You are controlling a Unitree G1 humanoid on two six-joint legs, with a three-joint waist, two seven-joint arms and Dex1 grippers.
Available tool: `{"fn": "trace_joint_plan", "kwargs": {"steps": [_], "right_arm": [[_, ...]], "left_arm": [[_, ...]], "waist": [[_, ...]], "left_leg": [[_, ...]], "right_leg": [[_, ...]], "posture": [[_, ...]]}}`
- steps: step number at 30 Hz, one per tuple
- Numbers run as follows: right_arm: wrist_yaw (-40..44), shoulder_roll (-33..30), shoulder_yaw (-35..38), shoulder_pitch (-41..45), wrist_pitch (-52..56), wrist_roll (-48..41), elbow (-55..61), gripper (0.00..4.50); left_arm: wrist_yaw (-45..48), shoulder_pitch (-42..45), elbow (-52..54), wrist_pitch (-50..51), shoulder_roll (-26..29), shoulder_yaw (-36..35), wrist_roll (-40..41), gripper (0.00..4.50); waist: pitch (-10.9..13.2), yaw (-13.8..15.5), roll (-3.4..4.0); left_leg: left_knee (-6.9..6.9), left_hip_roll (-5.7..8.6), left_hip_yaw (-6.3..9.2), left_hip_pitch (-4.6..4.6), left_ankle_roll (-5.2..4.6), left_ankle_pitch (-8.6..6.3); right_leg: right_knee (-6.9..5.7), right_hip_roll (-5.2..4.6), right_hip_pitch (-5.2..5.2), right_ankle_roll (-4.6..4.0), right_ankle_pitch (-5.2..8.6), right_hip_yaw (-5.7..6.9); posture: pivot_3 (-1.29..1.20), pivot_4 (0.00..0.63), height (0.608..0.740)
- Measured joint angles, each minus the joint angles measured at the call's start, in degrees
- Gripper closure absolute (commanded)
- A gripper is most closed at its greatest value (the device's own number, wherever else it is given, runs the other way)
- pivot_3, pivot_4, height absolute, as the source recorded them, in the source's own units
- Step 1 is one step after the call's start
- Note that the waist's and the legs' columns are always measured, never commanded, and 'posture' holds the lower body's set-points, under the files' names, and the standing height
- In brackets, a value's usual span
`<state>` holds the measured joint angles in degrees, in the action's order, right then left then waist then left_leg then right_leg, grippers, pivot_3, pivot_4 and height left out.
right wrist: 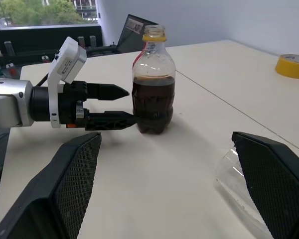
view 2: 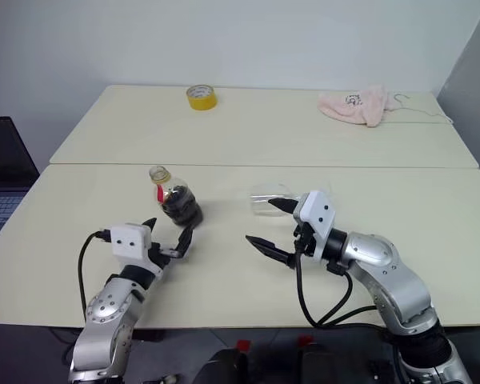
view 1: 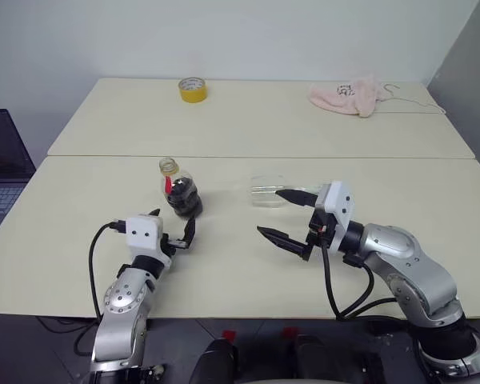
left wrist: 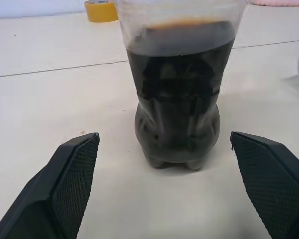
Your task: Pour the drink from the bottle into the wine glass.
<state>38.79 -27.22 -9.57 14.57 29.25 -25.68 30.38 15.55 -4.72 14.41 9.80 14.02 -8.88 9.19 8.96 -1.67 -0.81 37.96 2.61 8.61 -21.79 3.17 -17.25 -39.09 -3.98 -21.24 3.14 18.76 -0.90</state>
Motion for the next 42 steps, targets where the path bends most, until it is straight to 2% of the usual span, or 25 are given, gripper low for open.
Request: {"fn": "trace_joint_plan", "kwargs": {"steps": [5, 16, 21, 25, 28, 33, 38, 42], "right_arm": [[-0.08, -2.2, 3.72, -2.6, 1.73, -2.61, 2.35, 0.0], [-2.24, -3.08, 5.54, -3.21, 4.34, -4.46, 5.6, 0.0], [-6.28, -4.01, 5.07, -3.21, 3.09, 2.39, 4.9, 0.0], [-9.59, -6.08, 0.91, -3.19, 0.83, 12.52, 1.41, 0.0], [-11.28, -7.32, -2.74, -3.86, -2.15, 20.0, -1.46, 0.0], [-12.25, -5.5, -4.77, -3.6, -3.9, 24.67, -3.31, 0.0], [-12.76, -3.63, -5.09, -1.68, -4.22, 26.91, -5.73, 0.0], [-12.69, -2.69, -5.1, -0.84, -4.23, 27.94, -6.91, 0.0]], "left_arm": [[5.12, -5.45, 8.34, 1.54, 5.65, 1.64, 0.27, 0.03], [17.89, -1.47, 16.47, 9.9, 16.73, 3.41, 9.01, 0.03], [22.81, 0.62, 18.72, 14.03, 20.14, 5.07, 13.43, 0.03], [23.58, 3.54, 18.24, 14.79, 19.71, 6.27, 14.0, 0.03], [23.34, 6.89, 12.76, 10.67, 18.61, 6.73, 11.33, 0.03], [27.14, 8.42, 8.53, 7.51, 19.33, 7.47, 10.34, 0.03], [34.01, 6.83, 7.33, 7.22, 22.57, 8.59, 12.03, 0.03], [35.9, 7.64, 5.69, 7.23, 22.69, 9.09, 12.15, 0.03]], "waist": [[0.01, 0.03, 0.01], [0.01, 0.02, 0.02], [0.01, 0.0, 0.02], [0.01, 0.0, 0.02], [0.01, 0.02, 0.02], [0.01, -0.25, 0.02], [0.02, -0.17, 0.04], [0.03, -0.11, 0.04]], "left_leg": [[-0.01, -0.02, -0.01, 0.01, -0.02, -0.01], [-0.04, -0.06, -0.01, 0.02, -0.02, -0.01], [-0.04, -0.05, -0.04, 0.03, -0.02, -0.01], [-0.03, -0.05, -0.06, 0.02, -0.02, -0.01], [-0.03, -0.07, -0.09, 0.03, -0.02, -0.01], [-0.05, -0.08, -0.15, 0.01, -0.01, -0.01], [-0.05, -0.09, -0.11, 0.01, -0.01, -0.01], [-0.02, -0.07, -0.1, 0.0, -0.01, -0.01]], "right_leg": [[0.01, 0.02, 0.02, 0.0, 0.0, -0.02], [0.01, 0.09, 0.05, 0.0, 0.0, 0.0], [0.02, 0.1, 0.04, 0.0, 0.0, -0.03], [0.02, 0.12, 0.03, 0.0, 0.0, -0.03], [0.01, 0.14, 0.02, 0.0, 0.0, -0.02], [0.02, 0.13, -0.03, -0.01, 0.0, -0.1], [0.01, 0.14, -0.03, -0.01, 0.0, -0.08], [0.01, 0.14, -0.02, 0.0, 0.0, -0.08]], "posture": [[0.0, 0.15, 0.74], [0.0, 0.15, 0.74], [0.0, 0.15, 0.74], [0.0, 0.15, 0.74], [0.0, 0.15, 0.74], [0.0, 0.15, 0.74], [0.0, 0.15, 0.74], [0.0, 0.15, 0.74]]}}
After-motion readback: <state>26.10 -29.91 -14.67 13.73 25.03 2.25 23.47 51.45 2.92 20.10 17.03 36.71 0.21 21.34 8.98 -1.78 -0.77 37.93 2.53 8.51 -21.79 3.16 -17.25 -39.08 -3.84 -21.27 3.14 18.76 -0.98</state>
